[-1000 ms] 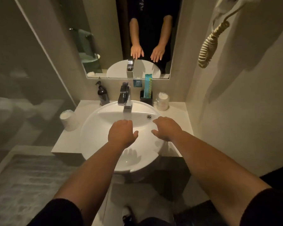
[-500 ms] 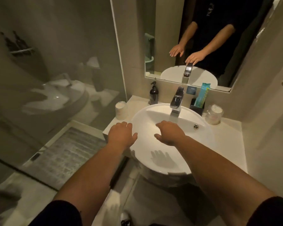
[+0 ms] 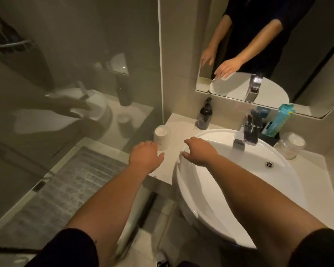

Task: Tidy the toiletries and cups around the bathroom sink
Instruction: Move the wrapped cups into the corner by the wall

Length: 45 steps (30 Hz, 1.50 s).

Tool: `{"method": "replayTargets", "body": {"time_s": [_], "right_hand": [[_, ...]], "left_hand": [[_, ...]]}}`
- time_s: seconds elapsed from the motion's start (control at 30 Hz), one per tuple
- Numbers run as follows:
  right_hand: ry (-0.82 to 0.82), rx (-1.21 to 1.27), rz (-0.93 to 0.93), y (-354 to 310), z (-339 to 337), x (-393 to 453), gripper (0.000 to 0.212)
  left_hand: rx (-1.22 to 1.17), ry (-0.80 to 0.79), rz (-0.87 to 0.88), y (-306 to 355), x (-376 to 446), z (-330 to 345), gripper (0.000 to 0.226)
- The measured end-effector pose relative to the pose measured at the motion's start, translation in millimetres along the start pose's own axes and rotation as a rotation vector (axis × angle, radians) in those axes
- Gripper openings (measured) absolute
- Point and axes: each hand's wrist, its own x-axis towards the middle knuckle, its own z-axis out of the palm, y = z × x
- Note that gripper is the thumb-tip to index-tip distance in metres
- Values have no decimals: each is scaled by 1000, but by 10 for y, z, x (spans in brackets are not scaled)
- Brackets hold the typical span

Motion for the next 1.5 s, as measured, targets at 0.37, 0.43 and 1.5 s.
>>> {"method": "replayTargets", "body": {"time_s": [0.37, 0.43, 1.5], "right_hand": [[-42, 73, 2, -279, 74, 855, 57], [-48, 105, -10, -296, 123, 1001, 59], [-117, 299, -1, -239, -76, 1366, 51]], "left_hand": [[-133, -81, -51, -394, 668, 158, 54], [-158, -93, -60, -405, 771, 207, 54], [-650, -79, -57, -273, 1243, 319, 41]]}}
